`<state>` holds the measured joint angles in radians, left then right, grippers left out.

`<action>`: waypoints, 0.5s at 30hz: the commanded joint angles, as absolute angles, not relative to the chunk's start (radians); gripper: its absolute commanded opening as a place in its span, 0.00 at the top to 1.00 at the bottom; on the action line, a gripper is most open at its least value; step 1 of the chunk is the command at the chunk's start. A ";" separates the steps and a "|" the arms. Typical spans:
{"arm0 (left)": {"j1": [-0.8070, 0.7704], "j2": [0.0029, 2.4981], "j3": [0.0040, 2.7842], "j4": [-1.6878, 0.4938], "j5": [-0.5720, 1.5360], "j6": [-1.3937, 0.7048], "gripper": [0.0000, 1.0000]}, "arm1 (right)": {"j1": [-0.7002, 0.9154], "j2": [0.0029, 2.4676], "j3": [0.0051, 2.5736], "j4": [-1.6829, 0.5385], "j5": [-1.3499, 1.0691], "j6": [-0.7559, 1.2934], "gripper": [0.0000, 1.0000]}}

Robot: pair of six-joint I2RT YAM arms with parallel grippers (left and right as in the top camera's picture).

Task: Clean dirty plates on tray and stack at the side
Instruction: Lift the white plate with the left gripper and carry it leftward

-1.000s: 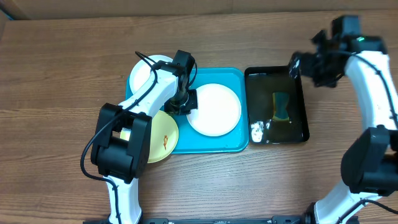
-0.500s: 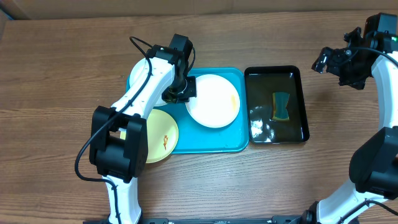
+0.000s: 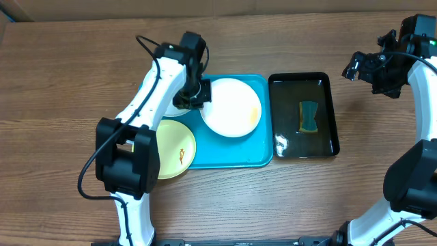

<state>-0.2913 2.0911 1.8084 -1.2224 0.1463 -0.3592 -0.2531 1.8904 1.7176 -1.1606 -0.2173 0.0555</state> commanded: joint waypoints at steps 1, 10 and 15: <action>-0.281 2.096 1.914 -1.259 0.157 -0.336 0.96 | -0.249 1.884 1.727 -1.158 -0.210 0.060 0.00; -0.311 2.096 2.060 -1.288 0.141 -0.394 0.96 | -0.249 1.884 1.727 -1.158 -0.210 0.060 0.00; -0.369 2.096 2.067 -1.262 0.043 -0.425 0.96 | -0.249 1.884 1.727 -1.158 -0.210 0.060 0.00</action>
<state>-0.3271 2.0911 2.0396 -1.2713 0.1028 -0.3904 -0.2531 1.8908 1.7176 -1.1610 -0.2173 0.0559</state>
